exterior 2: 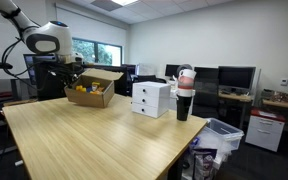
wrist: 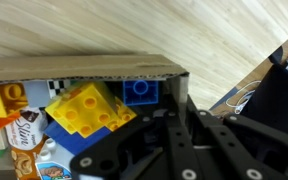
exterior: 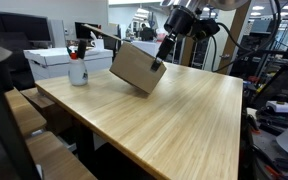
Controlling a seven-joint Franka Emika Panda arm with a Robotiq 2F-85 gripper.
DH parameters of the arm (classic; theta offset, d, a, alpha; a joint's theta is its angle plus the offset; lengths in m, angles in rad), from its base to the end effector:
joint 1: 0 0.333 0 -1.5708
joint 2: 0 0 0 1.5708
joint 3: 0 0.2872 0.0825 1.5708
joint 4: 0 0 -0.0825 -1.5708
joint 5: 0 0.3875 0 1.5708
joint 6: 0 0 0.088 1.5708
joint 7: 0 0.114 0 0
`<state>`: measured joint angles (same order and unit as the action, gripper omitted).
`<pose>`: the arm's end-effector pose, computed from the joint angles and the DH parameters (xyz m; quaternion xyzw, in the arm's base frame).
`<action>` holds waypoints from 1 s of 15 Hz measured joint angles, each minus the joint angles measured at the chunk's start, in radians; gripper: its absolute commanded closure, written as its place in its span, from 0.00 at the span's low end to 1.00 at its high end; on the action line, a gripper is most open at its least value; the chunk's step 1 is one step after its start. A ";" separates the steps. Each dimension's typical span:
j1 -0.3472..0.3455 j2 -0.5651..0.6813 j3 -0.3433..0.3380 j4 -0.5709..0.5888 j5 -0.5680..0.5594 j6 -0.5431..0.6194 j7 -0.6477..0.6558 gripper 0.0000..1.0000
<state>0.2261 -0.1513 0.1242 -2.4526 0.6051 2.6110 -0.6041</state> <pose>0.4718 0.1609 0.3477 -0.9449 -0.2296 -0.1705 0.1593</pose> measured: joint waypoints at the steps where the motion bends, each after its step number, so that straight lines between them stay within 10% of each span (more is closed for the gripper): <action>1: 0.006 0.000 0.001 -0.010 0.000 0.021 0.000 0.97; 15: 0.062 0.018 0.001 -0.073 0.176 0.286 0.000 0.96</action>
<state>0.2884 -0.1336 0.1254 -2.5255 0.7814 2.8972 -0.6038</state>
